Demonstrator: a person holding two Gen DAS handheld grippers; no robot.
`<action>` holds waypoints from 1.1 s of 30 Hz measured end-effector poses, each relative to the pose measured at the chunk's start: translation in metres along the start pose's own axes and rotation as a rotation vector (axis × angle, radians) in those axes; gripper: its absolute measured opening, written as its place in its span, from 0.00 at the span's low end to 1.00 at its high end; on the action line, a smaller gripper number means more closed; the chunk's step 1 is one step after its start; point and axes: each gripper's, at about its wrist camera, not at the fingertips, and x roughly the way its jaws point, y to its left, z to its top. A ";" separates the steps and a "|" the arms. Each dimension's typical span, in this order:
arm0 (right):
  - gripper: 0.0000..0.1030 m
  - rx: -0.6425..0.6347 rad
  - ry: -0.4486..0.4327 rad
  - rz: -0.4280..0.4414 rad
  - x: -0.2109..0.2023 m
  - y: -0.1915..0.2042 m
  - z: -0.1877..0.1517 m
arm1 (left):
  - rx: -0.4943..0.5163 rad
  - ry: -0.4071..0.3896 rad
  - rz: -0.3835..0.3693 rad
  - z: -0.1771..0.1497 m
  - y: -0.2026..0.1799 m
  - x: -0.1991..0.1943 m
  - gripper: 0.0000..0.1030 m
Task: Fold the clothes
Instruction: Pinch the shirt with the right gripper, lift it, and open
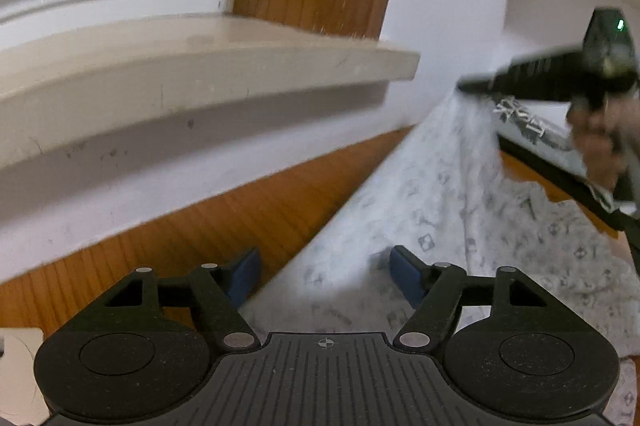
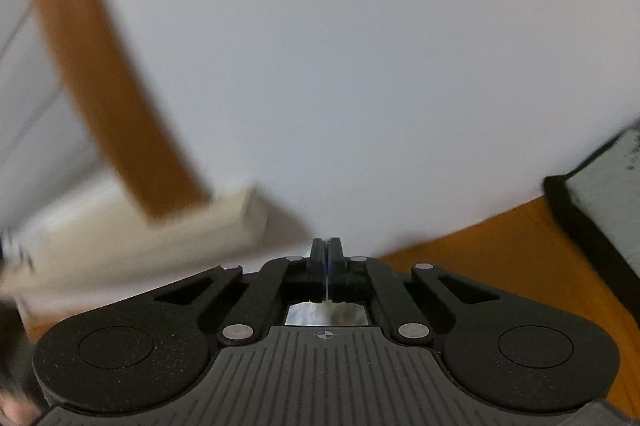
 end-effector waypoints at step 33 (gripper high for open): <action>0.30 -0.190 0.089 -0.180 -0.029 -0.037 -0.040 | 0.017 0.020 0.001 0.000 0.000 0.000 0.84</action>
